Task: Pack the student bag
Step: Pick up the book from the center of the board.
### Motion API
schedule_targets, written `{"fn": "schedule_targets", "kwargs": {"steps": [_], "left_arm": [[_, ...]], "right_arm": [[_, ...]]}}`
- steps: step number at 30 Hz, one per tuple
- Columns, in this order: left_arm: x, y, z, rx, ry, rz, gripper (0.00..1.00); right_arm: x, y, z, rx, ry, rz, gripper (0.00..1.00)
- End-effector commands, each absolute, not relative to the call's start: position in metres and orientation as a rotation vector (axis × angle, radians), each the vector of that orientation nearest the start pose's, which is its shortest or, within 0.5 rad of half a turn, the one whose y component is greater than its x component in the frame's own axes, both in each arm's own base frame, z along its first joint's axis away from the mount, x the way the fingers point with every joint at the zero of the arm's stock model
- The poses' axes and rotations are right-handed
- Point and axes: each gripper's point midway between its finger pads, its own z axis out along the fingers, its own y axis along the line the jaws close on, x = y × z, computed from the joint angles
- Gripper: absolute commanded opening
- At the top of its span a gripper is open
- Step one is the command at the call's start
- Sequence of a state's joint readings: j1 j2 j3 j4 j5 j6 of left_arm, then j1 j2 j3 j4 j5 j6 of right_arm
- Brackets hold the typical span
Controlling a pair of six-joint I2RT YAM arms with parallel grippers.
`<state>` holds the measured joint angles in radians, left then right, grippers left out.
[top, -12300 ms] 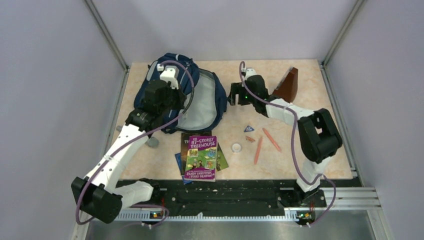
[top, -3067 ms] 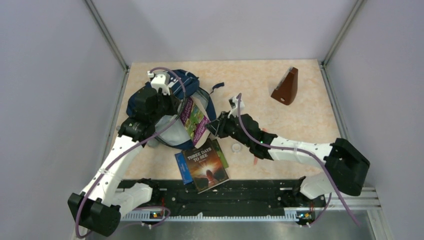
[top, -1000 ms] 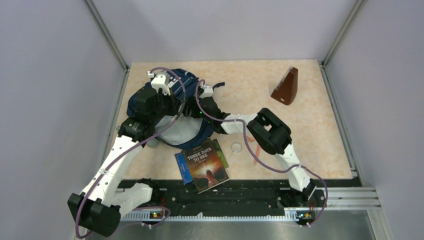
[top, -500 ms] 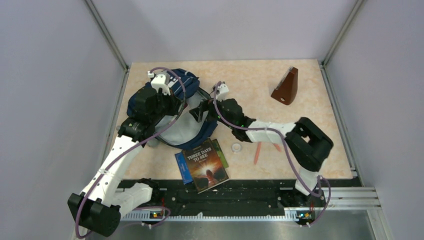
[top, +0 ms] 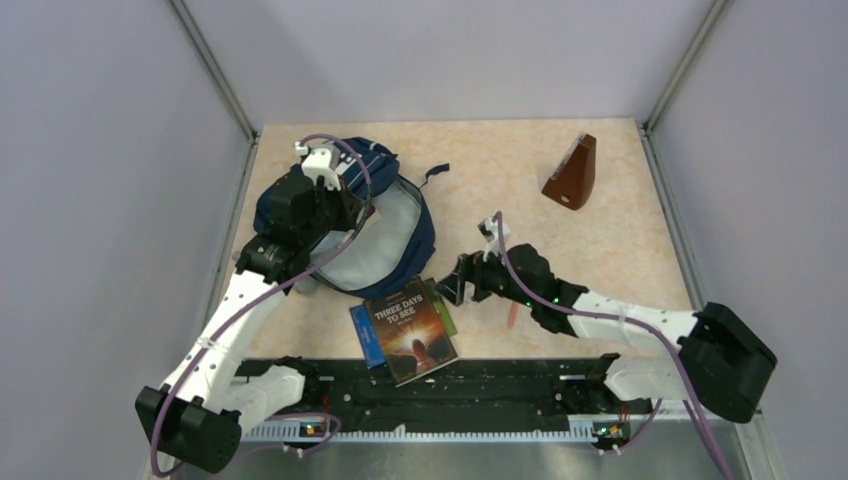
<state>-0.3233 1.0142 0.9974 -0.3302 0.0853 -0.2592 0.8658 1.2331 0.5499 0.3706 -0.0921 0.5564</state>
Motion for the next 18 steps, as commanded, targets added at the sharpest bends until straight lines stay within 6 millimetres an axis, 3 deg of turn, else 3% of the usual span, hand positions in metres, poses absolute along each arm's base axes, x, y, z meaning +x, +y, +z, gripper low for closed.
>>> {"fn": "schedule_targets", "kwargs": {"steps": [1, 10, 14, 18], "left_arm": [[0.325, -0.138, 0.313, 0.125, 1.787, -0.504, 0.00], [0.327, -0.140, 0.308, 0.127, 1.800, -0.510, 0.00], [0.327, -0.141, 0.308, 0.127, 1.801, -0.522, 0.00], [0.326, -0.142, 0.309, 0.128, 1.798, -0.527, 0.00]], "right_arm": [[0.178, 0.302, 0.134, -0.331, 2.091, 1.180, 0.87], [0.119, 0.294, 0.097, -0.263, 2.266, 1.314, 0.78], [0.106, 0.294, 0.090, -0.258, 2.284, 1.341, 0.78], [0.105, 0.297, 0.083, -0.257, 2.285, 1.344, 0.77]]}}
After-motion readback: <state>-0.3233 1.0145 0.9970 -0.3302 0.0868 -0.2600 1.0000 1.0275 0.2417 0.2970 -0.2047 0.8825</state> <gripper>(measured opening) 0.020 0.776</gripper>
